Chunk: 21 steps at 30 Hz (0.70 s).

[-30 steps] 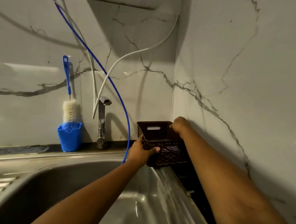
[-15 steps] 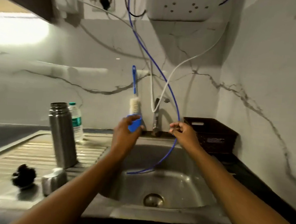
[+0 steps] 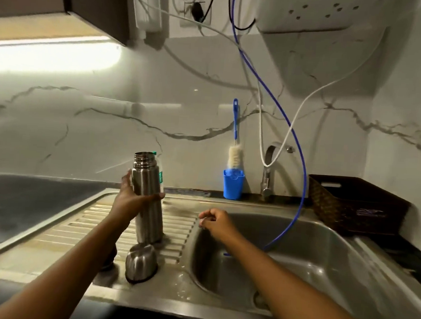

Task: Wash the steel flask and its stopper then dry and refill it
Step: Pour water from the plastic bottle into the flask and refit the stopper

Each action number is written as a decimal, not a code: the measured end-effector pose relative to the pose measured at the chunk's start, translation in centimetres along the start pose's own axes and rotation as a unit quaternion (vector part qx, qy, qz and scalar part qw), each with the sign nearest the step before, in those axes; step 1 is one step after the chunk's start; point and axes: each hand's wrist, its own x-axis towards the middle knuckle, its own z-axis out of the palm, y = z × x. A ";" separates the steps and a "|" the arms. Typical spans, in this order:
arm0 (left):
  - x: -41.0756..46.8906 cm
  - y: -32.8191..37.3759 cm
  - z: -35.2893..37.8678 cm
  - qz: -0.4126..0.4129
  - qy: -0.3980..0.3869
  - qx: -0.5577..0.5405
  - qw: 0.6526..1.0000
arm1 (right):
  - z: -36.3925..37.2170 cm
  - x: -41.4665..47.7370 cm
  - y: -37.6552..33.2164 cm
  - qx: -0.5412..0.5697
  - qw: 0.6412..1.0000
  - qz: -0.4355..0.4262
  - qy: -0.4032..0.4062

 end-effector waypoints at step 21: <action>4.6 -3.5 -2.2 0.032 0.043 0.044 0.998 | 13.4 20.6 -1.3 0.014 0.998 0.028 -0.049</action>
